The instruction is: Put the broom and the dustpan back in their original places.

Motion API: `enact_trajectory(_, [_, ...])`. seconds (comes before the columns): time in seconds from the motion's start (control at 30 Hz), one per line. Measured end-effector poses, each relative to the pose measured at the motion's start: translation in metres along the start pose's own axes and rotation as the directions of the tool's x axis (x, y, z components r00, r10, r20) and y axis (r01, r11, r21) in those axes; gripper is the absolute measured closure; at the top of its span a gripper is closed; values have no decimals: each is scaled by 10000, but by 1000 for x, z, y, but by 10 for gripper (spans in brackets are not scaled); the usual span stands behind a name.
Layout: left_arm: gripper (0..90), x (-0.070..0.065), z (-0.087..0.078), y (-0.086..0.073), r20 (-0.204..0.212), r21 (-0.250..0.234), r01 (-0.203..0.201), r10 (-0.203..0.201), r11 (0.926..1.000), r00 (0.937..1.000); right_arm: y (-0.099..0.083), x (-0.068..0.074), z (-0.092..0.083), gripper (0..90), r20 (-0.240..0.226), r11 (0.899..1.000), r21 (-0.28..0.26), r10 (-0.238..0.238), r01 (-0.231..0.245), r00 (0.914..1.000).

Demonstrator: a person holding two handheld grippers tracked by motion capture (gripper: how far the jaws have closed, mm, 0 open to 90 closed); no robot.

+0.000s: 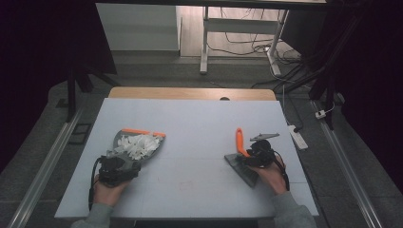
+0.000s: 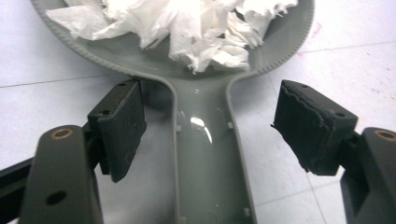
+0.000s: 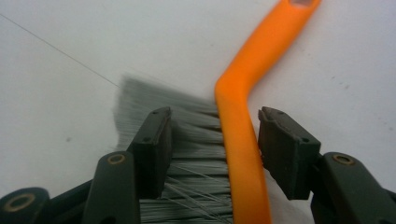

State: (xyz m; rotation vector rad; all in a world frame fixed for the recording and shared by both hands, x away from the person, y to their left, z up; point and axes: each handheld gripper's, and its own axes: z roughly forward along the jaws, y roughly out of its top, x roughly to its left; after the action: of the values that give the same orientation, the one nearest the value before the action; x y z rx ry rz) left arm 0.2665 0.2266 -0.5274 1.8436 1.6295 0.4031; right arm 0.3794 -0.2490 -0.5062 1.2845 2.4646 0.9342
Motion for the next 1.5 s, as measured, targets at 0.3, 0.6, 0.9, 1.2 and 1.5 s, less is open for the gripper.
enact_trajectory(0.3, [245,2,-9,-1,6,-256,-200,200,9995,9998,0,0,-4,461,-3,9992,-379,-111,111,9999])
enact_trajectory(0.6, [244,4,-21,-4,-60,-349,-720,718,9968,9974,-2,5,-14,461,-160,9941,-927,-588,571,9981])
enact_trajectory(0.9, [273,-7,-37,-4,1053,-498,-2165,2207,9750,9696,-9,13,-30,469,-304,9828,-1428,-1228,1172,9920])
enact_trajectory(1.2, [284,-23,-29,0,2241,-431,-3211,3223,9461,9197,-21,20,-38,480,-753,9719,-1479,-1955,1829,9778])
enact_trajectory(1.5, [283,-25,-28,-7,2701,-542,-3376,3393,9397,9011,-43,24,-48,493,-706,9562,-1741,-2506,2354,9655])
